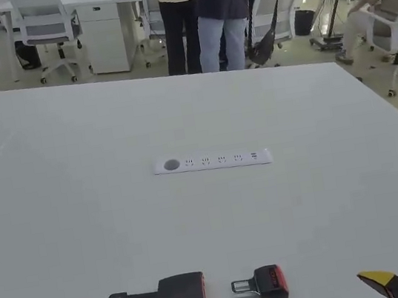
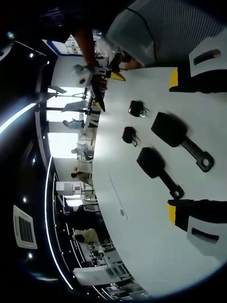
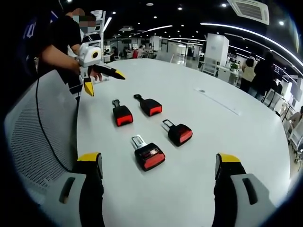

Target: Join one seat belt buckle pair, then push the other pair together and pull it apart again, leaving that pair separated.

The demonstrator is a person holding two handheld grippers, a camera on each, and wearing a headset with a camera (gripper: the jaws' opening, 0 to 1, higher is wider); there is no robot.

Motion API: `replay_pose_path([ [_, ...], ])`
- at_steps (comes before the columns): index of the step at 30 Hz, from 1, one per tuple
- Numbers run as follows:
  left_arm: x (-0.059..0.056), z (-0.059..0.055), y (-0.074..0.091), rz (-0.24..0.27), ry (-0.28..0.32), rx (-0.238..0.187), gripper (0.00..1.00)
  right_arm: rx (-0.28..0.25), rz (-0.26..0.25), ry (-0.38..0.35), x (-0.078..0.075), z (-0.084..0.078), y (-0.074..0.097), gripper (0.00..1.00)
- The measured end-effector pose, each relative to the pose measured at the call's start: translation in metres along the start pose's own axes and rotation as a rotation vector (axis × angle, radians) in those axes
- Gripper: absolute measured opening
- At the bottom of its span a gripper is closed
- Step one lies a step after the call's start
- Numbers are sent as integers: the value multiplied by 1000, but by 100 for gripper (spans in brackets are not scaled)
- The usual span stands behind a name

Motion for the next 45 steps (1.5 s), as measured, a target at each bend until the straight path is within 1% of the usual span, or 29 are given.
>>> replay_pose_path([
  [6,0,0,-5,-31,-19,21,92,28,30,49,-2,-1,-1,97],
  [10,-2,0,-10,-64,-40,39,87,42,47,68,-5,-2,-2,95],
  [13,-4,0,-14,-86,-53,52,85,60,65,97,-5,-2,-5,92],
  [17,-6,-2,-19,-110,-74,72,82,85,98,138,-3,-3,-9,87],
  [22,-9,-2,-25,-138,-100,96,76,109,130,179,-1,-5,-15,78],
  [26,-12,-6,-31,-168,-132,123,69,136,158,227,0,-8,-20,72],
  [33,-17,-13,-40,-221,-173,172,58,170,198,279,2,-12,-27,63],
  [35,-17,-17,-42,-236,-196,192,56,178,209,295,2,-14,-29,60],
  [38,-18,-20,-45,-251,-208,212,54,193,222,320,2,-15,-32,57],
  [39,-18,-22,-47,-254,-215,220,53,199,229,343,2,-16,-33,56],
  [42,-18,-24,-50,-268,-236,239,51,212,241,364,3,-18,-35,55],
  [45,-17,-25,-54,-284,-244,252,49,225,253,385,3,-20,-38,53],
])
Point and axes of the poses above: the centre of the closed fingertips' face, and the gripper's own axes: y roughly backward along the fingers, x roughly to its left, z roughly out of its top, the point moved 2 cm from there along y, roughly backward along the fingers, and after that the axes turned 1 degree about z, right-handed, at the moved point
